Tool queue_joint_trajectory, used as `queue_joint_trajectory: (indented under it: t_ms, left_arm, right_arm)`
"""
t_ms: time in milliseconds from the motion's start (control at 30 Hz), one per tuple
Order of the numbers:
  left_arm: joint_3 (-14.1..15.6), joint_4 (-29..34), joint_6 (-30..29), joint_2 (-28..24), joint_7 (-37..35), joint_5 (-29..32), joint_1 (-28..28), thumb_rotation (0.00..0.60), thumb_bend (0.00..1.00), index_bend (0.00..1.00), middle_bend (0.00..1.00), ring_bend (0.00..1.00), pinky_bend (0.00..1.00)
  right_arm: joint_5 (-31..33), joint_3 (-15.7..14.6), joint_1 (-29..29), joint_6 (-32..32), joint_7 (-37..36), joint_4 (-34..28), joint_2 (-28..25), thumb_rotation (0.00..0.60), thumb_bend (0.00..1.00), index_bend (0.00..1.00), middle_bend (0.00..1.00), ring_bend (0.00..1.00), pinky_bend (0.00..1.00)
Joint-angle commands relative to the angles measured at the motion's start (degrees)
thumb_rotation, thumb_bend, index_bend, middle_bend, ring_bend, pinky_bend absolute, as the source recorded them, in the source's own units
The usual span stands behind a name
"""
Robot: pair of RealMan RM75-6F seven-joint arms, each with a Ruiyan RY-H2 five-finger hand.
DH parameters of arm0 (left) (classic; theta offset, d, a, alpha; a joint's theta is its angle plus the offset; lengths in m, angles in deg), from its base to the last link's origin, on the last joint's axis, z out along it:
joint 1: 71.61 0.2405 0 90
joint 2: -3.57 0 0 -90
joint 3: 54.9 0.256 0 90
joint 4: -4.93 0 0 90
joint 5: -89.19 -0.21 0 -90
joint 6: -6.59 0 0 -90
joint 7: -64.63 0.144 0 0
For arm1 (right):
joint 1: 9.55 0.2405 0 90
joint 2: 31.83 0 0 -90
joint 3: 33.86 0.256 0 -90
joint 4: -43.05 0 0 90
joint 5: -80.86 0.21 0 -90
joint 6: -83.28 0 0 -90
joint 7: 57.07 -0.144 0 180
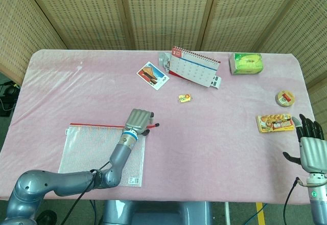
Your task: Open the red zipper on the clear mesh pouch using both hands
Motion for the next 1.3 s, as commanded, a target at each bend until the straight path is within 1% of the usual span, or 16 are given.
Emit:
queue_joint_trajectory:
  t_ms: [33, 167, 367, 567, 733, 900, 1200, 1300]
  left_arm:
    - [0.14, -0.61, -0.15, 0.38, 0.01, 0.05, -0.29, 0.6, 0.31, 0.47, 0.99, 0.92, 1.0]
    - [-0.11, -1.37, 0.52, 0.61, -0.16, 1.06, -0.69, 0.6, 0.34, 0.47, 0.99, 0.92, 1.0]
    - [-0.7, -3.09, 1.75, 1.59, -0.28, 2.96, -1.61, 0.6, 0.34, 0.48, 0.99, 0.92, 1.0]
    - [-0.58, -4.92, 1.98, 2.56, 0.03, 3.93, -2.25, 0.6, 0.34, 0.48, 0.99, 0.92, 1.0]
    - [-0.43, -5.75, 2.42, 2.9, 0.09, 4.48, -2.47, 0.6, 0.34, 0.48, 0.99, 0.92, 1.0]
    - [-0.32, -6.18, 2.84, 3.22, -0.25, 4.45, -2.64, 0.6, 0.37, 0.52, 0.99, 0.92, 1.0]
    - [-0.16, -6.75, 2.37, 3.77, -0.38, 3.95, -2.87, 0.6, 0.38, 0.54, 0.99, 0.92, 1.0]
    - [-0.21, -6.9, 2.43, 3.93, -0.16, 4.33, -2.98, 0.6, 0.42, 0.55, 0.99, 0.92, 1.0]
  right_arm:
    - [0.16, 0.03, 0.03, -0.11, 0.04, 0.02, 0.0, 0.6, 0.0, 0.03, 0.0, 0.0, 0.0]
    - [0.27, -0.03, 0.09, -0.28, 0.22, -0.01, 0.02, 0.6, 0.0, 0.03, 0.0, 0.0, 0.0]
    - [0.39, -0.09, 0.17, -0.5, 0.25, -0.12, -0.03, 0.6, 0.0, 0.03, 0.0, 0.0, 0.0]
    - [0.63, -0.11, 0.21, -0.8, 0.04, -0.1, -0.16, 0.6, 0.0, 0.03, 0.0, 0.0, 0.0]
    - [0.69, -0.1, 0.23, -0.87, -0.16, -0.14, -0.28, 0.6, 0.0, 0.03, 0.0, 0.0, 0.0]
    - [0.72, -0.16, 0.28, -0.99, -0.12, -0.2, -0.28, 0.6, 0.0, 0.04, 0.0, 0.0, 0.0]
    - [0.81, -0.2, 0.27, -1.08, -0.36, -0.28, -0.41, 0.6, 0.0, 0.03, 0.0, 0.0, 0.0]
    - [0.78, -0.2, 0.25, -0.98, -0.36, -0.28, -0.42, 0.6, 0.0, 0.04, 0.0, 0.0, 0.0]
